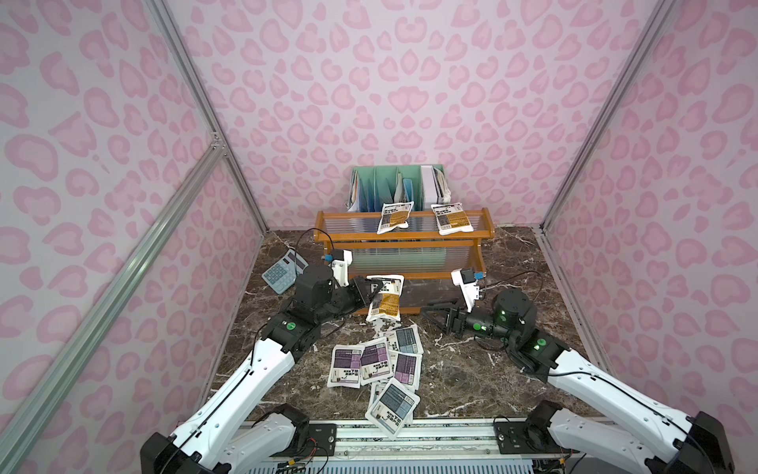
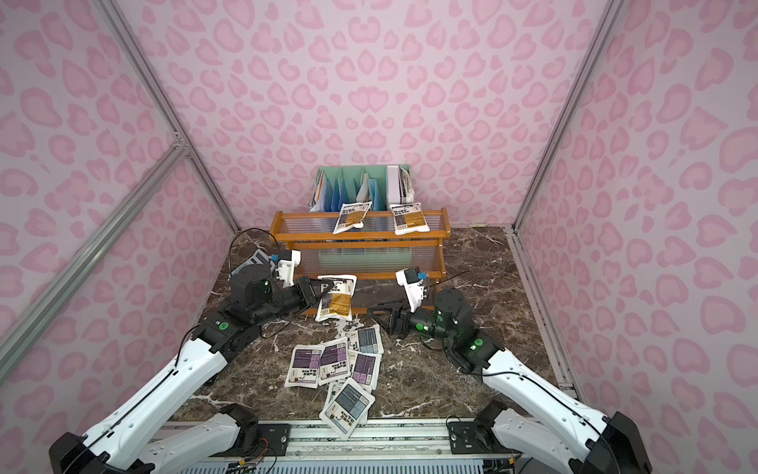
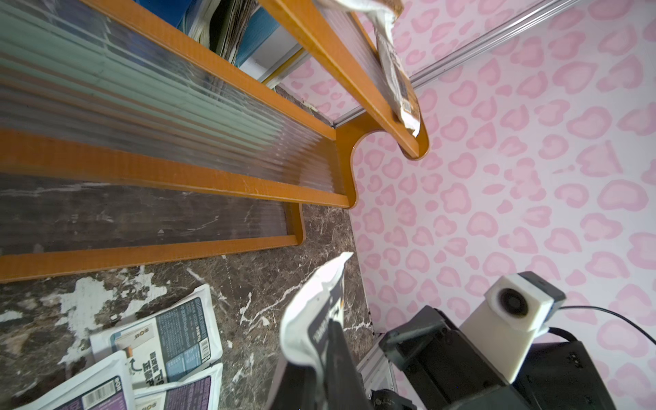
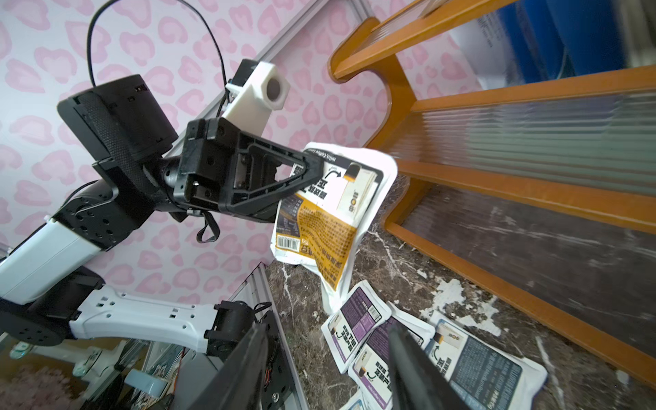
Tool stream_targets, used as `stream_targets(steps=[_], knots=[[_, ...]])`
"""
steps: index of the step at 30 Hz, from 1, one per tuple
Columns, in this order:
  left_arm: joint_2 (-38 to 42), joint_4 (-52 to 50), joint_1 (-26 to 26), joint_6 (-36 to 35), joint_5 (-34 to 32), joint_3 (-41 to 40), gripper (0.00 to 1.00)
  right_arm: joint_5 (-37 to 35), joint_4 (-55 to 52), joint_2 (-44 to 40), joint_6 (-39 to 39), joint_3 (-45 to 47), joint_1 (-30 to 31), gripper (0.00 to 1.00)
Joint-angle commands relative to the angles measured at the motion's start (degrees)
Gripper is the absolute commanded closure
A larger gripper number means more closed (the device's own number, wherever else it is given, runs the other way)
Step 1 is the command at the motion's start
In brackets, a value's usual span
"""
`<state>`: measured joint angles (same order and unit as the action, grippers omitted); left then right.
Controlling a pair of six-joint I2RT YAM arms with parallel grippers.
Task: Place the bagged coffee beans on the shelf by color
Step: Pick up the bagged coffee beans at the center of the board.
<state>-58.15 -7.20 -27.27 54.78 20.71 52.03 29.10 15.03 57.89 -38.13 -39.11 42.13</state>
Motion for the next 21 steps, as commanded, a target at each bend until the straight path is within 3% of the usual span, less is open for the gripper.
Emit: stream_targets(steps=[1,21], knots=[[0.19,7.14,0.41,5.85,-2.41,-0.86,1.0,4.06,5.0,3.17,1.81,-2.17,0.23,0.43],[-1.56,21.93,2.78,17.71,1.44,-4.24,1.0,4.76,15.38,13.75,2.83,-5.61,1.37,0.45]])
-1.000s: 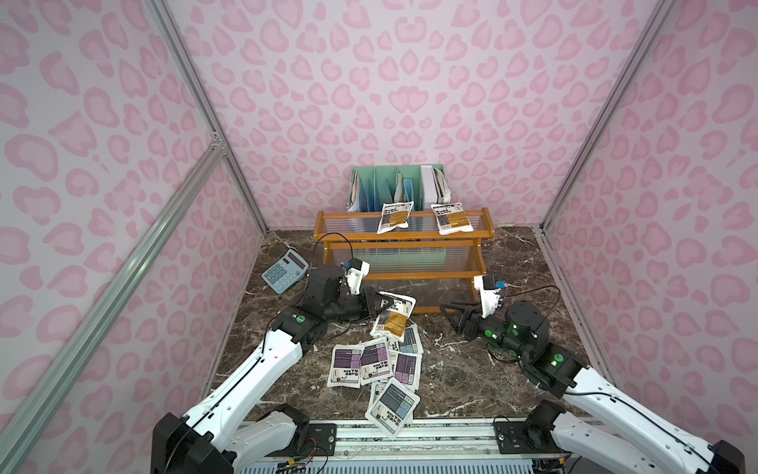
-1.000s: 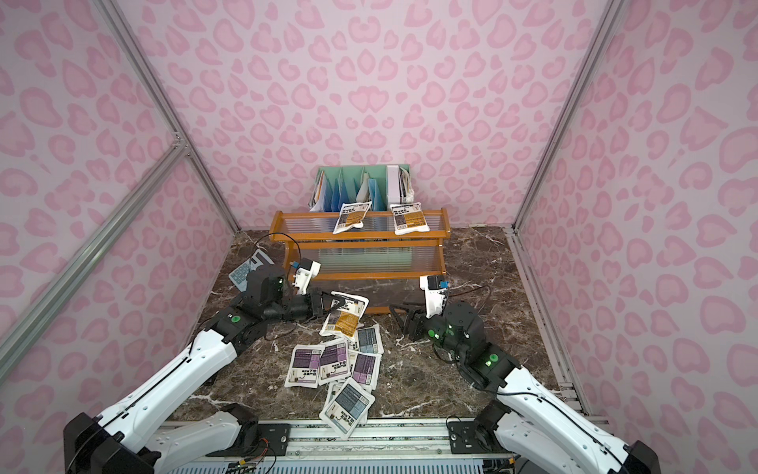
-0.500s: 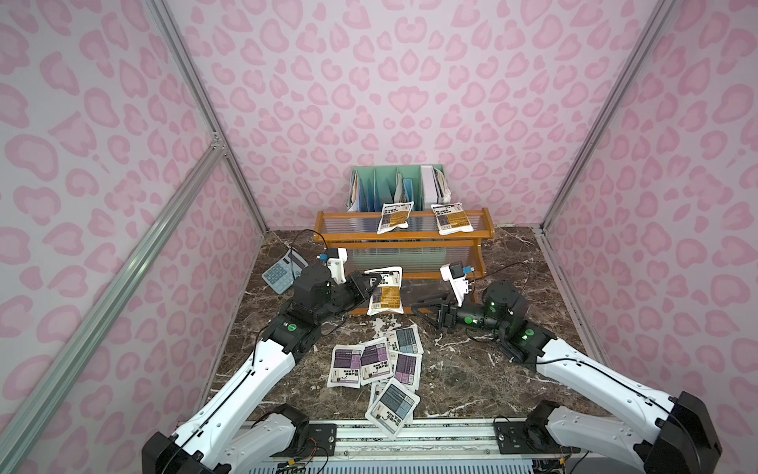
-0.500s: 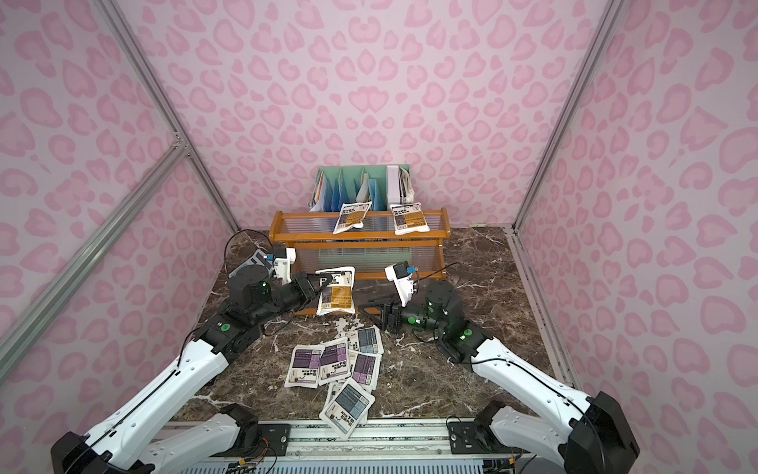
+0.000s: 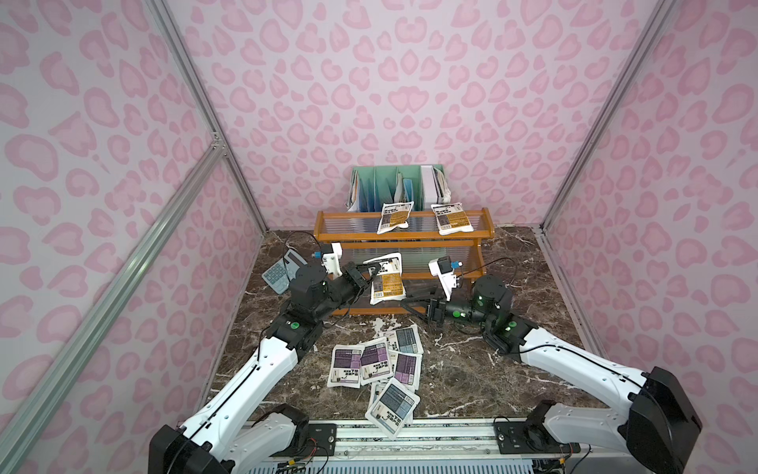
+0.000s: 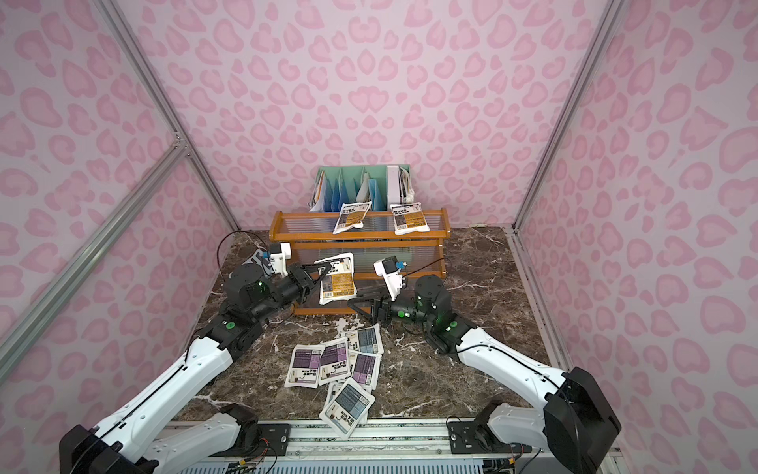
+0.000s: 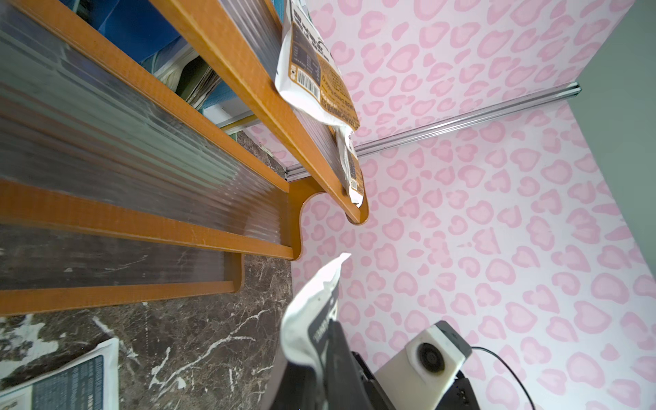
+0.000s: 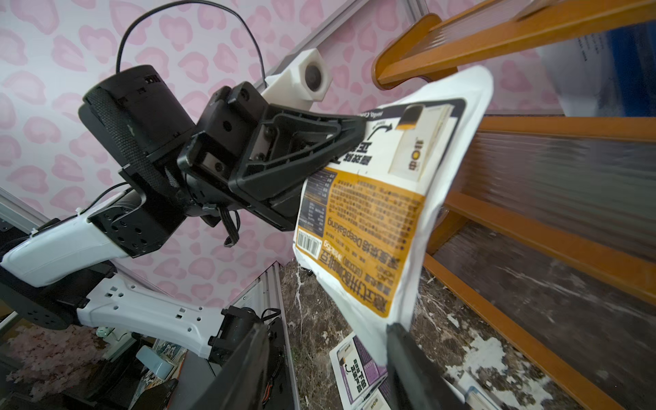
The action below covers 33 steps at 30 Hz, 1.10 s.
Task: Place the bagged coffee beans on the shelf by color
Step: Pick up the bagged coffee beans at the center of the board.
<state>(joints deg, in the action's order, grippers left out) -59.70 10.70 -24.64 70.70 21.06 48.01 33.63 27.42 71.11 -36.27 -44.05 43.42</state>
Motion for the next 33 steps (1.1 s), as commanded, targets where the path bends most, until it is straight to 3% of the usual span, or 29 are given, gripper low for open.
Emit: stream_targets(steps=[1,10,19,26,30,33], knots=[[0.12,4.2,0.21,1.76,1.16,-0.2,1.0,0.12,2.99,1.01,1.25,-1.0,0.09,0.45],[3.94,-4.3,0.73,-3.26,-0.11,0.33,1.0,0.43,0.36,3.47,4.32,-3.17,-2.17,0.46],[3.56,-3.1,0.9,-2.72,0.58,-0.26,1.0,4.06,6.88,7.35,0.72,-4.73,-1.38,0.52],[2.73,-1.0,0.94,-2.3,0.74,-0.37,1.0,3.61,10.4,9.28,-1.74,-4.28,0.15,0.77],[2.69,-1.28,1.07,-2.8,0.45,-0.37,1.0,1.65,8.18,8.22,-0.59,-4.01,0.08,0.96],[3.58,-6.48,1.34,-5.64,-1.56,0.73,1.0,0.19,4.55,7.01,1.83,-4.63,0.0,1.0]])
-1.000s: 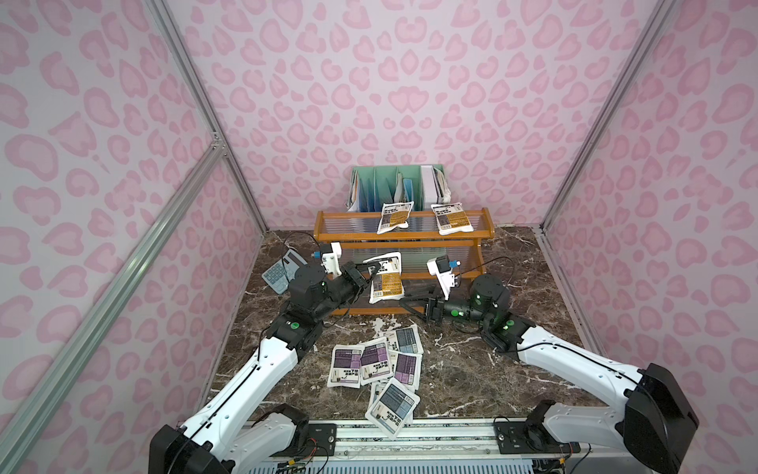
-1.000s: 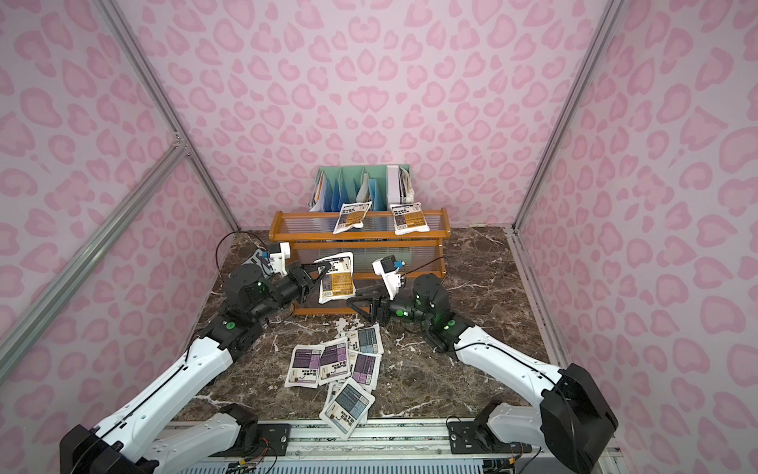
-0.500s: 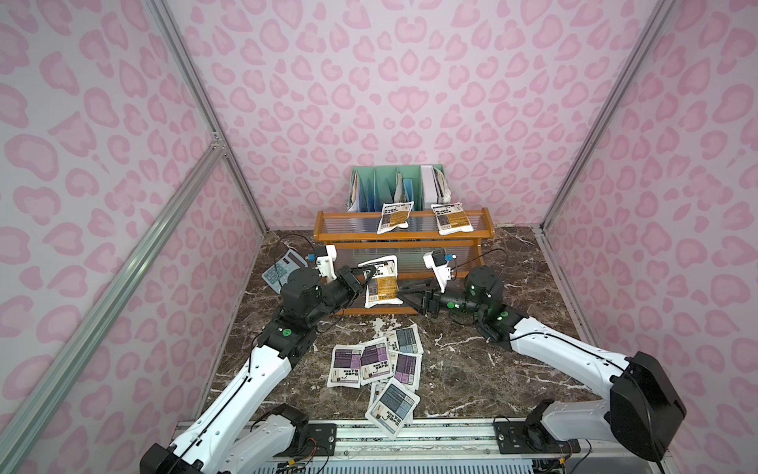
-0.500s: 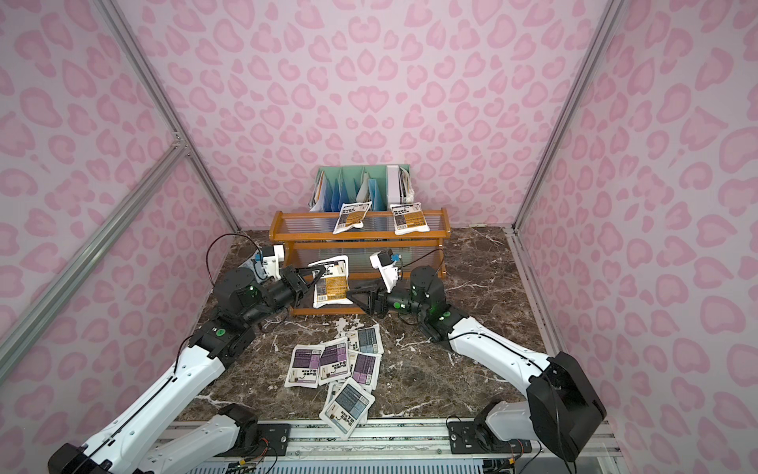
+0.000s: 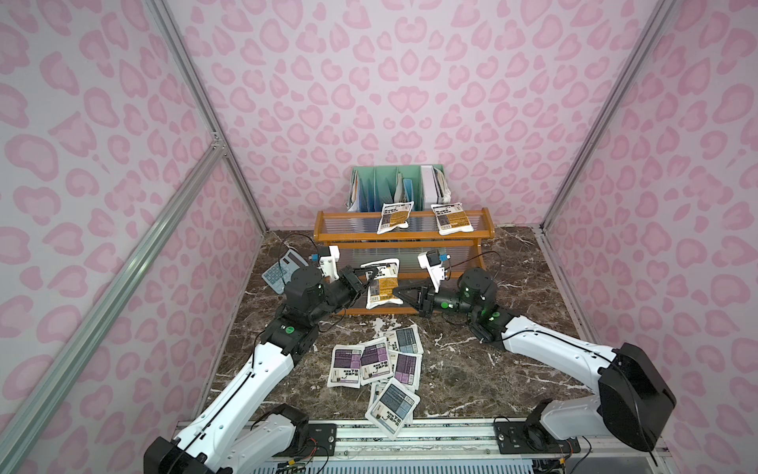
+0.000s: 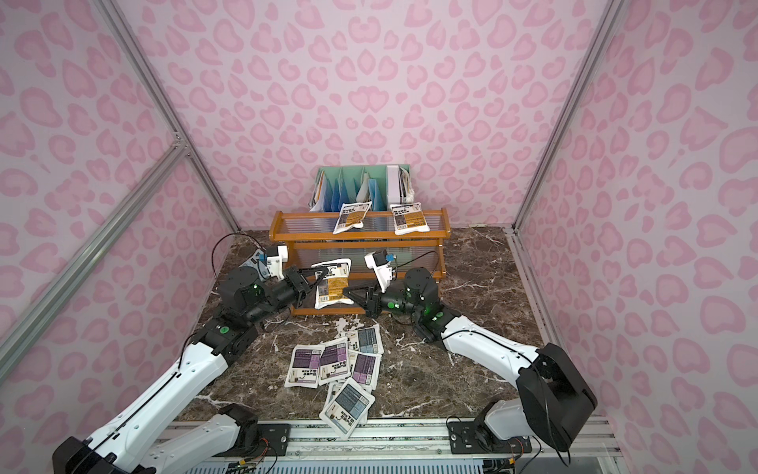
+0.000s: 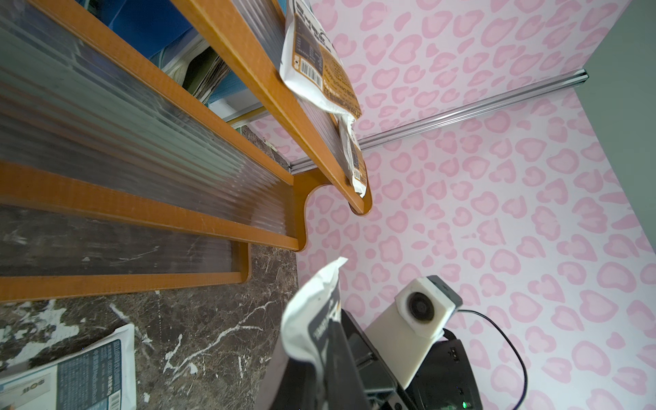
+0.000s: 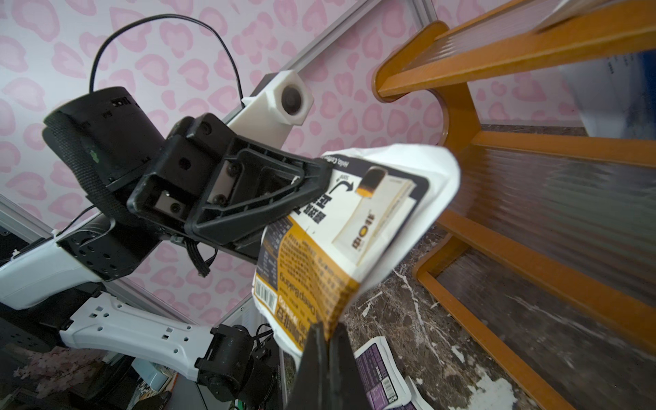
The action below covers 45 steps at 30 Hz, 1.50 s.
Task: Place the bagged coffee beans on the shelf by color
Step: Pick up the bagged coffee beans at the center of the board, then place the bagged coffee beans on the shelf.
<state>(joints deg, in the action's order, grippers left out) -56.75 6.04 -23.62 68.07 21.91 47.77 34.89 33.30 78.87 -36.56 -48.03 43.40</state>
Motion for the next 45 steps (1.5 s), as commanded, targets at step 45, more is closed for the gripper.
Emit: stream_targets(steps=[45], knots=[[2.18,-54.57,1.2,-19.23,-37.26,8.27,0.65,-16.17,-62.65,49.74,10.8,-94.57,0.75,1.0]])
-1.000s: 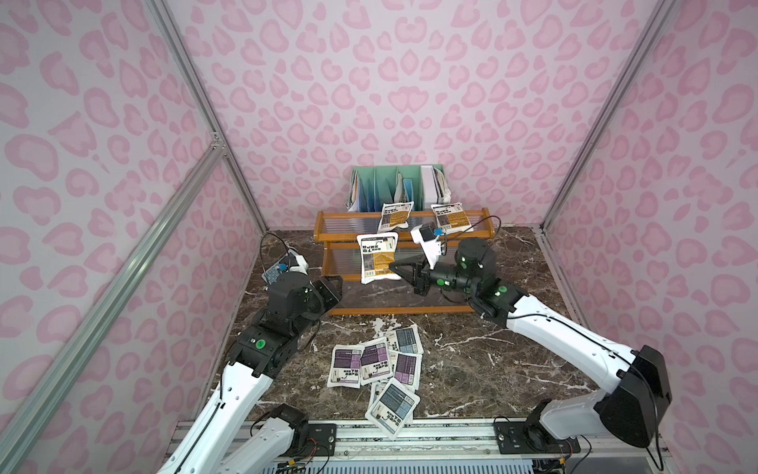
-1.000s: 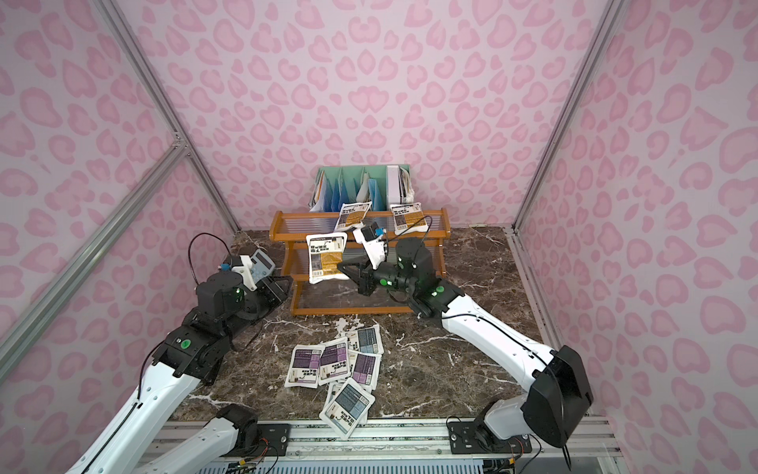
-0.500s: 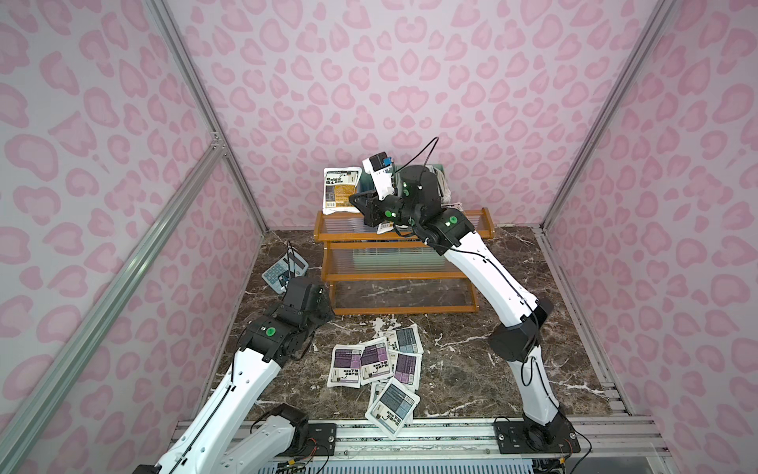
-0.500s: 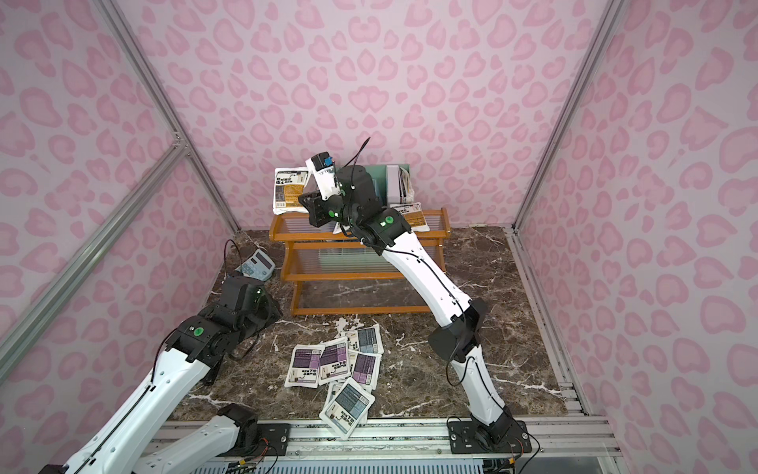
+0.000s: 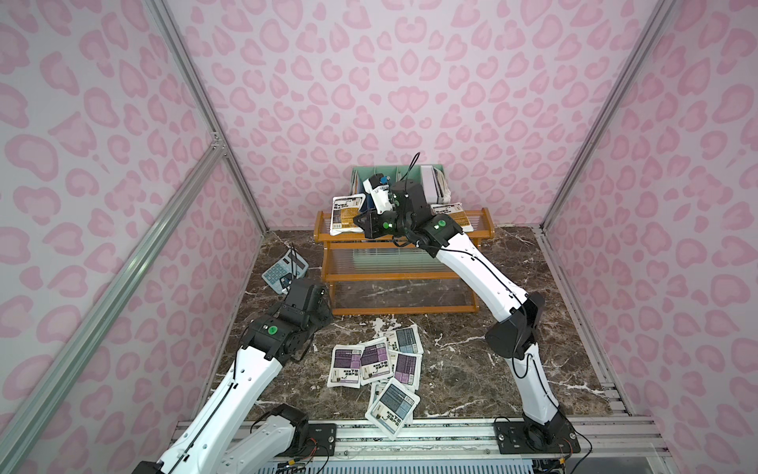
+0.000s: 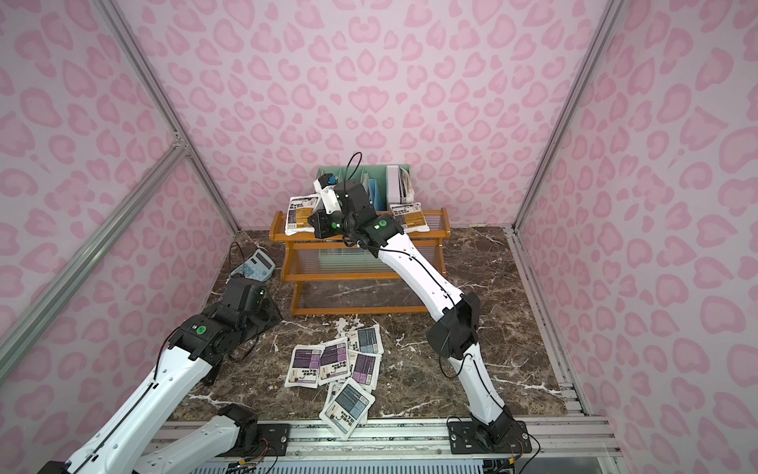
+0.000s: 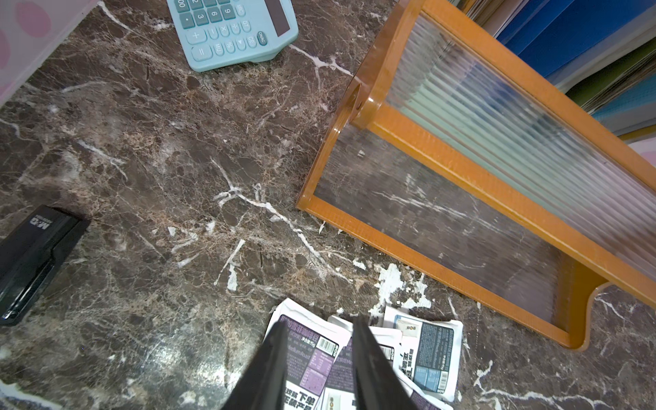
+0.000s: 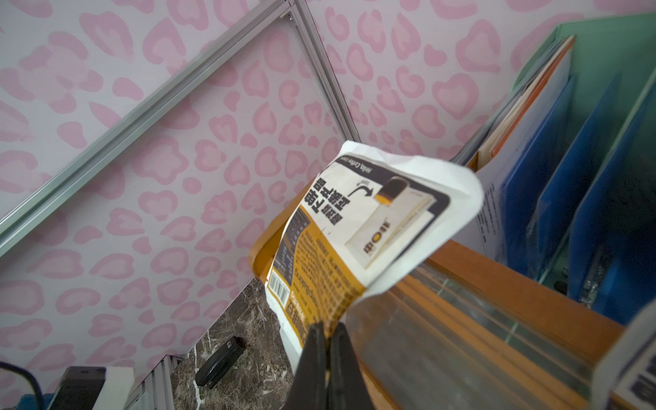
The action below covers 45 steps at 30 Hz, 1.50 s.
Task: Place the bagged coffee beans on the shelf by color
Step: Place the bagged coffee beans on the shelf, then pick up the bagged coffee beans at the center of the board.
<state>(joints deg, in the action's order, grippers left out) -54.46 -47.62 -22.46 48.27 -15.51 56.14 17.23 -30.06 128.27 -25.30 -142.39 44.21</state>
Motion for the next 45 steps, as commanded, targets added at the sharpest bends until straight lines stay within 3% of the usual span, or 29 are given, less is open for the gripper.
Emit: stream_targets(steps=[1,6,8,10,14,21,25,28,34,39,45], knots=[[-0.07,-0.86,0.05,0.38,0.3,-0.07,0.65,1.74,0.95,0.63,-0.45,-0.24,-0.17,1.0],[-0.17,-1.45,0.05,0.24,0.05,0.33,0.65,2.54,0.94,1.53,-0.62,-0.31,-0.7,0.99],[-0.11,-1.68,0.05,0.19,0.13,0.29,0.65,2.62,0.29,1.61,-0.55,-0.26,-0.72,0.86],[0.01,-1.82,0.04,0.33,0.29,0.18,0.65,1.69,-0.37,1.38,-0.01,-0.34,-0.49,0.66],[0.18,-1.77,0.05,0.29,0.41,0.04,0.65,-2.0,-1.47,-0.09,3.06,-0.19,0.43,0.45],[-0.92,-1.21,0.05,-1.16,1.23,-0.37,0.65,-9.71,-7.06,-6.32,10.68,2.08,4.62,0.4],[-2.04,-0.21,0.05,-2.31,3.04,-1.41,0.65,-15.5,-5.43,-18.37,14.14,19.02,7.45,0.39],[-3.58,-0.05,-0.02,-2.52,5.91,-2.2,0.65,-13.26,0.05,-29.95,12.14,38.14,7.3,0.4],[-9.01,-2.17,0.05,-5.15,14.4,-4.04,0.65,0.52,13.22,-46.0,8.63,73.04,6.81,0.43],[-13.69,2.04,-0.17,-11.2,25.33,-8.12,0.68,7.92,26.29,-47.99,5.19,90.31,6.72,0.47],[-16.95,4.62,-4.0,-16.35,32.07,-9.56,0.69,12.72,31.4,-41.48,4.93,94.39,6.36,0.5]])
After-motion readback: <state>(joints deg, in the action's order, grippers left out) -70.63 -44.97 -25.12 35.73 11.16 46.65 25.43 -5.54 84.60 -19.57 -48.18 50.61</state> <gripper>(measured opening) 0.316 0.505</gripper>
